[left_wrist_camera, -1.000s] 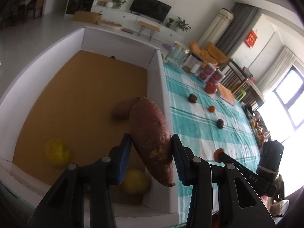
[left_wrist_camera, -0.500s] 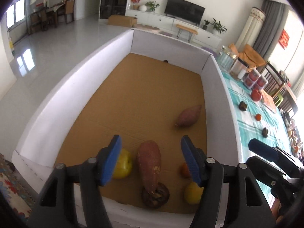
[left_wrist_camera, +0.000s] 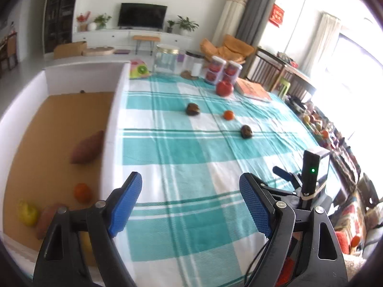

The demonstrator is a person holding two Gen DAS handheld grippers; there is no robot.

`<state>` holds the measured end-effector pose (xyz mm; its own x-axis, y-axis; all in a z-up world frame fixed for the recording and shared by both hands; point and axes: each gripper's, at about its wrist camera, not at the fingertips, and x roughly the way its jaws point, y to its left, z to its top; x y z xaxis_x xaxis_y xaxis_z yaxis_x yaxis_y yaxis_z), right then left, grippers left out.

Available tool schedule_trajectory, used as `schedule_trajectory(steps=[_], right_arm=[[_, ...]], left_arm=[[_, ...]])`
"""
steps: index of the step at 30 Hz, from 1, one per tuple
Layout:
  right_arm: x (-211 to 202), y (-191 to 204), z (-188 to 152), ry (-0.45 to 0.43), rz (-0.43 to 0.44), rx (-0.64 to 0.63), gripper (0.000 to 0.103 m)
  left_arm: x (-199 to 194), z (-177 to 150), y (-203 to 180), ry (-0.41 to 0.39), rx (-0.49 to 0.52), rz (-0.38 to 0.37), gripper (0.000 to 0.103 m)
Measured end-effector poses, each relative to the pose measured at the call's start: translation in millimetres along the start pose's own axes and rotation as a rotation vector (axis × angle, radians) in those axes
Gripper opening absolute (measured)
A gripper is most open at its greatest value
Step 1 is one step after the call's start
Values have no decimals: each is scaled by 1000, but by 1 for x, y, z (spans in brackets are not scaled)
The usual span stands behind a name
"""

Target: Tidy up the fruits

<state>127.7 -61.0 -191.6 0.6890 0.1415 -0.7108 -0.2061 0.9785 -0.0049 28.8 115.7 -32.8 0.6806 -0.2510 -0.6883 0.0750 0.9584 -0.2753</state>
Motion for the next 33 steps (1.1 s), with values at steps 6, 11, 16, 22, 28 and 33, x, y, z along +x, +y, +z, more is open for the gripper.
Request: schedule_trajectory(steps=[6,11,16,22,28,33], right_arm=[[-6,-47,-16,-8,-59,118,84],[0,-47,-16,31,-28,139,83],[6,-50,-17,55,-4,160,84],[7,-50,-17,58,8,162,87],[8,-48,-17,65,12,156,90],[9,-47,-16,71,15,149,93]], left_arm=[[88,-18,-46,93,96,46,85],[130,-17,-51,68,147,175,85],[153,-17,-41,69,156,256,85],[161,-17,-30,93,107,259,88],[163,-17,-32,104,115,269,93],[164,-17,-32,104,114,269,93]])
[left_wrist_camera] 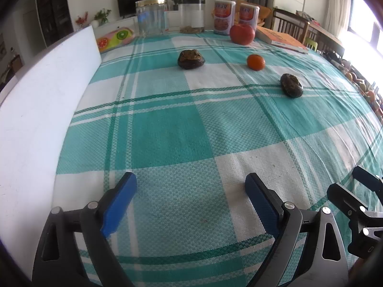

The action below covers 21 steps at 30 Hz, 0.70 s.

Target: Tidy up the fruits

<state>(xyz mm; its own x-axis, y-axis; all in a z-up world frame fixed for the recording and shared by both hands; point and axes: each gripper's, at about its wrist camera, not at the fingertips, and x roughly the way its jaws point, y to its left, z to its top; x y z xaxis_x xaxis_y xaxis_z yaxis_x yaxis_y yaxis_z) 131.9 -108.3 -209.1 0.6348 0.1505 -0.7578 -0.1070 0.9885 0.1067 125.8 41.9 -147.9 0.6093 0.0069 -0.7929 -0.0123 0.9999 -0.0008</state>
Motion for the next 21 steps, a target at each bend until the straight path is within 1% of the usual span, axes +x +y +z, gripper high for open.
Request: schedule_trajectory(steps=[4,9,11,21], right_arm=[[1,2,0,8,0,-11,95],[5,8,1,32,-10,-45,102],[6,10,0,39,-14,-57,103],[4,9,0,35,-5,-49,103]], left_arm=[[0,0,0,0,0,0,94],[0,0,0,0,0,0,94],[0,0,0,0,0,0,94],[0,0,1,0,0,0,94]])
